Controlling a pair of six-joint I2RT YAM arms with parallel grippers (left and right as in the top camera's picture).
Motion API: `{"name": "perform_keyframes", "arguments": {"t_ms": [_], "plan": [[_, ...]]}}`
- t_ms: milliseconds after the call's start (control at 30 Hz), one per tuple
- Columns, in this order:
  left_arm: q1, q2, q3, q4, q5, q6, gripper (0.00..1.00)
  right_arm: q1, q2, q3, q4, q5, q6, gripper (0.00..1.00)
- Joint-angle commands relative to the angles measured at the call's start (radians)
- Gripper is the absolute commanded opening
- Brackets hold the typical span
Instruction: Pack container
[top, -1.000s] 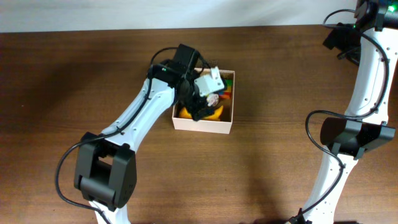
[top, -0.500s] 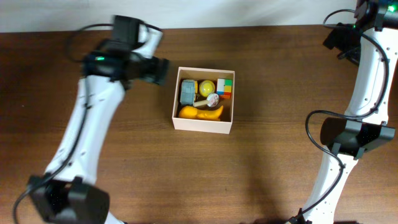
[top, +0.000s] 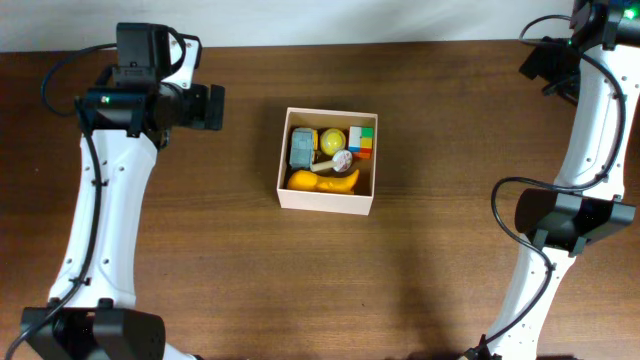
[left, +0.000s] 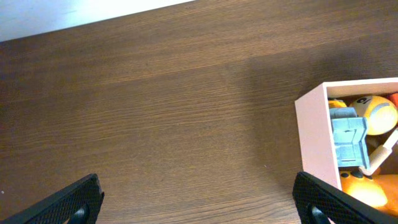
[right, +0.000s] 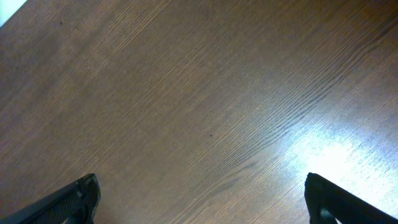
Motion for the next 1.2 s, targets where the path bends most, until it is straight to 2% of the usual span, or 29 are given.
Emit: {"name": "perform_keyframes", "arguments": {"t_ms": [0,233,367,400,467,667,933,1167], "plan": [[0.002,-0.005,0.013,-0.002,-0.007,-0.012,0.99,0.0,-0.013,0.004,-0.006,0.002,0.005,0.99],[0.008,-0.009,0.005,-0.072,-0.085,-0.005,0.99,0.0,-0.013,0.004,-0.006,0.002,0.005,0.99],[0.012,-0.077,-0.049,-0.011,-0.105,0.027,0.99,0.0,-0.013,0.004,-0.006,0.002,0.005,0.99],[0.019,-0.152,-0.116,0.087,-0.105,0.039,0.99,0.0,-0.013,0.004,-0.006,0.002,0.005,0.99],[0.026,-0.236,-0.201,0.185,-0.103,0.04,0.99,0.0,-0.013,0.004,-0.006,0.002,0.005,0.99],[0.067,-0.581,-0.602,0.51,-0.056,0.04,0.99,0.0,-0.013,0.004,-0.006,0.002,0.005,0.99],[0.077,-0.999,-1.108,0.807,-0.011,0.04,0.99,0.0,-0.013,0.004,-0.006,0.002,0.005,0.99],[0.077,-1.313,-1.445,0.985,0.006,0.036,0.99,0.0,-0.013,0.004,-0.006,0.002,0.005,0.99]]}}
